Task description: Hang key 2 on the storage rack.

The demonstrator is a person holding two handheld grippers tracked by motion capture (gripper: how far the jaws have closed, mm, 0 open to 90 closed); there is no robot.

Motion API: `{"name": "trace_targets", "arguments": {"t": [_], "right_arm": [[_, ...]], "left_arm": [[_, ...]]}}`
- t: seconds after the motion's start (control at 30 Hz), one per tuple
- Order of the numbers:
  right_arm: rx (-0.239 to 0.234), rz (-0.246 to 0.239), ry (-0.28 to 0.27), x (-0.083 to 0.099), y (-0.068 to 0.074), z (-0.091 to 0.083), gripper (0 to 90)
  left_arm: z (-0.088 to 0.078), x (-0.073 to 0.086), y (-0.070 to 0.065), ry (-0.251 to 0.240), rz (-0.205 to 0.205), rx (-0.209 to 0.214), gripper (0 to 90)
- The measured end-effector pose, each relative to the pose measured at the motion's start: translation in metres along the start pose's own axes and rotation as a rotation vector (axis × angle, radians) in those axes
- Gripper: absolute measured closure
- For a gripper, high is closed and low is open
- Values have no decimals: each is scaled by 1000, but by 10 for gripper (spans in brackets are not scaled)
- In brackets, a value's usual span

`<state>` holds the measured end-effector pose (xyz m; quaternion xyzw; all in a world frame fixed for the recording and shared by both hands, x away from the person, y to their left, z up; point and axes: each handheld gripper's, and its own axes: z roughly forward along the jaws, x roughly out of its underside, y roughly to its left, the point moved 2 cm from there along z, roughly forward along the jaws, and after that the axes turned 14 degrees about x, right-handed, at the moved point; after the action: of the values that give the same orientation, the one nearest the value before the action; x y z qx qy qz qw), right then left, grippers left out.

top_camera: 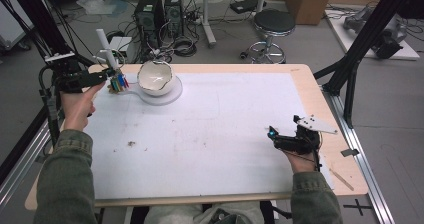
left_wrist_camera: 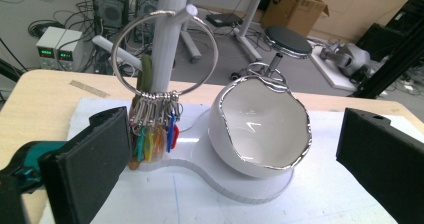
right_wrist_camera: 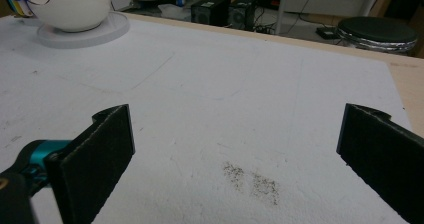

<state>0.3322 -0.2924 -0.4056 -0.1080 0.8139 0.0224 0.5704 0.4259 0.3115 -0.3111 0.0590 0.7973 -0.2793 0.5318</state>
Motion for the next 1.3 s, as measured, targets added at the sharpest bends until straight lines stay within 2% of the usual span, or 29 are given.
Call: {"name": "trace_targets", "arguments": {"t": [0.13,0.4,0.63,0.8,0.93,1.03,1.13,1.3], "right_arm": [[0,0,0,0,0,0,9],[-1,0,0,0,0,0,9],[-3,0,3,0,1,0,9],[-3,0,3,0,1,0,9],[-4,1,3,0,1,0,9],[-5,-2,1,0,1,0,9],[-5,0,3,0,1,0,9],[-6,0,4,0,1,0,9]], "left_arm": [[-1,7,-1,-3,-1,28,16],[-2,19,1,5,-11,21,16],[-1,31,-1,33,18,28,16],[-3,38,-1,42,19,21,16],[-4,44,-1,48,11,45,16],[-4,51,-1,70,18,37,16],[-5,56,-2,68,26,33,16],[-6,64,-6,82,49,51,16]]}}
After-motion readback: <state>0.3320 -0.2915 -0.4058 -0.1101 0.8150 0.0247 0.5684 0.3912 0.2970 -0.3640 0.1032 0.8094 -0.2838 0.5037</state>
